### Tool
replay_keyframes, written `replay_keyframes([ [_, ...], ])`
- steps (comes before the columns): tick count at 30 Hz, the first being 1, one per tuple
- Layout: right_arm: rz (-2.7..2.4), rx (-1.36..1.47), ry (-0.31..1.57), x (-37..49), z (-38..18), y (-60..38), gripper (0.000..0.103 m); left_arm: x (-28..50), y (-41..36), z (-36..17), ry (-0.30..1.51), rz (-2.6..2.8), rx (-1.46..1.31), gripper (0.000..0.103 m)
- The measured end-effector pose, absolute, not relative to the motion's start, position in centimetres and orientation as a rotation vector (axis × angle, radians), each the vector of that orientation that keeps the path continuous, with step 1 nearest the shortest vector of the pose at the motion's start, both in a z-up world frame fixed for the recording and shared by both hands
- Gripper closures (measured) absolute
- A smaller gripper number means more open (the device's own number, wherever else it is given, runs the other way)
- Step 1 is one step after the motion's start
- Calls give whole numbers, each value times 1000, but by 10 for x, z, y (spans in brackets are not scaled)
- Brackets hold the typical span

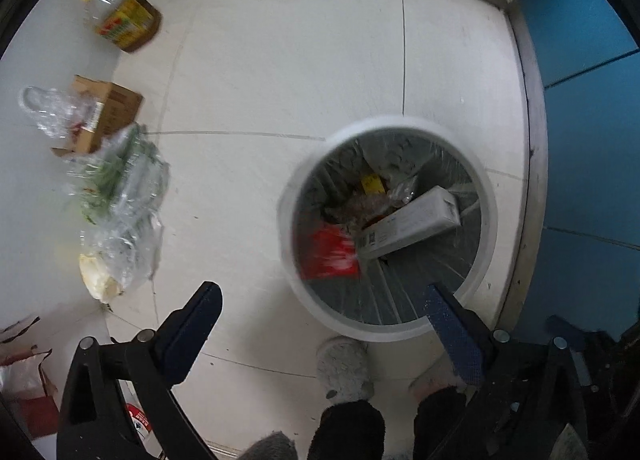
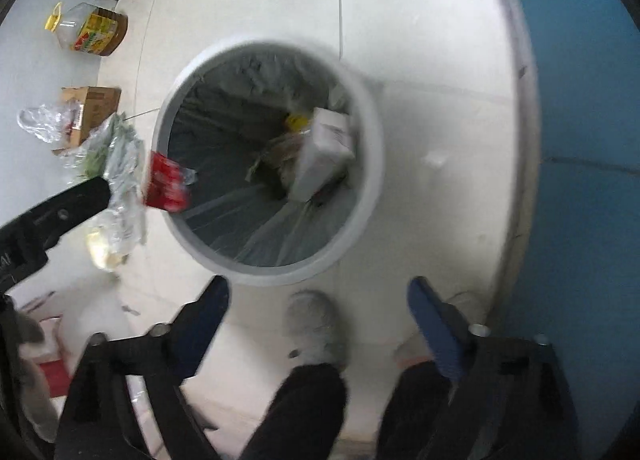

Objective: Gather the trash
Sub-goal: 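Swing both tools back toward the countertop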

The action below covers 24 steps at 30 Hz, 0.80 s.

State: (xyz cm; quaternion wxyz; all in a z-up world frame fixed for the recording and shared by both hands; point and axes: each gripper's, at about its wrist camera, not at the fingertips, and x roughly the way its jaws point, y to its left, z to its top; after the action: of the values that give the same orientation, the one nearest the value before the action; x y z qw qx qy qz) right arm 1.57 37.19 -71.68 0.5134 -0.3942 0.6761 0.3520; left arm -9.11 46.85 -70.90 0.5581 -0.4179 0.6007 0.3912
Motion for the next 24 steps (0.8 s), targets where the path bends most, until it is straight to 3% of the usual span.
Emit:
replay_keyframes([
  [9,891,-938,1284,-5,-575,367,1,-125,434,-589,1319,1103,-875,0],
  [24,1007,-799,1174,-36,-307,321,1,-158,366,-367,1193,1119,-795,0],
])
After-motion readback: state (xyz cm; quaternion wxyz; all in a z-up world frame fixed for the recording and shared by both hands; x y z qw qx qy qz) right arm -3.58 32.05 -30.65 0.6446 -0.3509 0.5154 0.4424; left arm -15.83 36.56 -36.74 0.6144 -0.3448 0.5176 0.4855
